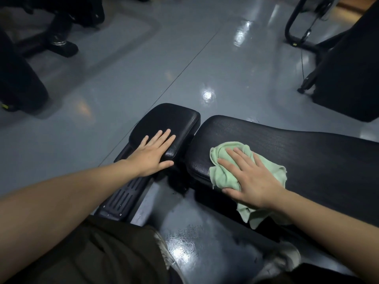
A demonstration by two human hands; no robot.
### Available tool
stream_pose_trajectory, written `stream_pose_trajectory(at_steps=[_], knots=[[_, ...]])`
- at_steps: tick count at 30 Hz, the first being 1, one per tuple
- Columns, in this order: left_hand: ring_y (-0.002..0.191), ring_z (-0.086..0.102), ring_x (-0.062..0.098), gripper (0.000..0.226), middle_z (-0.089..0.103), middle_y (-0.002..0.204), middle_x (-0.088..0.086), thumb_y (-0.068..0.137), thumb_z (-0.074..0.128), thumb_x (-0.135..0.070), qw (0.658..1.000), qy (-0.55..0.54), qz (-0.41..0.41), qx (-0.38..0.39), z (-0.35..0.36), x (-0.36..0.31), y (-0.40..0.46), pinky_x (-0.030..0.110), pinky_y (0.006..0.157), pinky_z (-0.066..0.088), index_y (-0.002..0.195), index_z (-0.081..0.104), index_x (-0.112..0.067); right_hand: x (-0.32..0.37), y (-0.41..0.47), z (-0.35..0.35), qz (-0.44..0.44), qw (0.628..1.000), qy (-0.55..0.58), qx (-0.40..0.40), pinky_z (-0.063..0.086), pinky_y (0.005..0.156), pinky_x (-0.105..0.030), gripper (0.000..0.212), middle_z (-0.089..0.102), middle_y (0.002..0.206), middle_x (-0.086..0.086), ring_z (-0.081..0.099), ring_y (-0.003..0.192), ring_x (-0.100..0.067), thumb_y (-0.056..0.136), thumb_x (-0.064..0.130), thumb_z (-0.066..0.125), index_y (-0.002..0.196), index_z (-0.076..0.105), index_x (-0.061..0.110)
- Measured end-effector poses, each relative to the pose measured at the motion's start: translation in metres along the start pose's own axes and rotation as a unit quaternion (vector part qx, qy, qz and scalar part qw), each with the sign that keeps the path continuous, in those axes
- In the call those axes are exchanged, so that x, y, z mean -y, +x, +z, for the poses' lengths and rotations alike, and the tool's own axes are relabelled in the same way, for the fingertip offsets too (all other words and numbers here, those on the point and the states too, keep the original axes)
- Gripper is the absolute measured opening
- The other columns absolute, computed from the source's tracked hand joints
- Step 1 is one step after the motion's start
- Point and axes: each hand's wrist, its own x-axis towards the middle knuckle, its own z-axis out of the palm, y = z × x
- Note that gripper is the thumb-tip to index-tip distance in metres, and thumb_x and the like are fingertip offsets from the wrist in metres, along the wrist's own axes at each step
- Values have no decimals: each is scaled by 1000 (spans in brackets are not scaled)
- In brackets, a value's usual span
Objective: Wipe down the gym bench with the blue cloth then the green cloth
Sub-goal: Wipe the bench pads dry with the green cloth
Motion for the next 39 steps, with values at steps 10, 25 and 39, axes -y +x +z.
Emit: stream_pose_trajectory(at_steps=[10, 25, 39], knots=[[152, -22, 12, 84, -26, 165, -10, 98, 39, -64, 1000, -12, 10, -7, 6, 9, 2, 46, 125, -5, 159, -12, -35, 35, 62, 1, -8, 999, 6, 42, 0, 120, -57, 84, 0, 167, -7, -9, 154, -26, 86, 77, 29, 157, 10, 36], [151, -24, 7, 89, -26, 164, -15, 95, 45, -65, 1000, -10, -4, -11, 5, 8, 6, 40, 124, -7, 158, -11, -39, -35, 169, 1, 66, 997, 45, 10, 9, 121, -51, 71, 28, 159, 9, 14, 150, -13, 90, 71, 26, 151, 31, 35], [154, -17, 14, 100, -22, 166, -9, 92, 61, -54, 998, -11, -42, 54, -18, -12, 14, 48, 126, 3, 159, -10, -34, -7, 87, -4, 34, 996, 68, 56, -6, 122, -54, 79, -2, 168, 1, -10, 153, -18, 86, 80, 15, 155, 14, 43]])
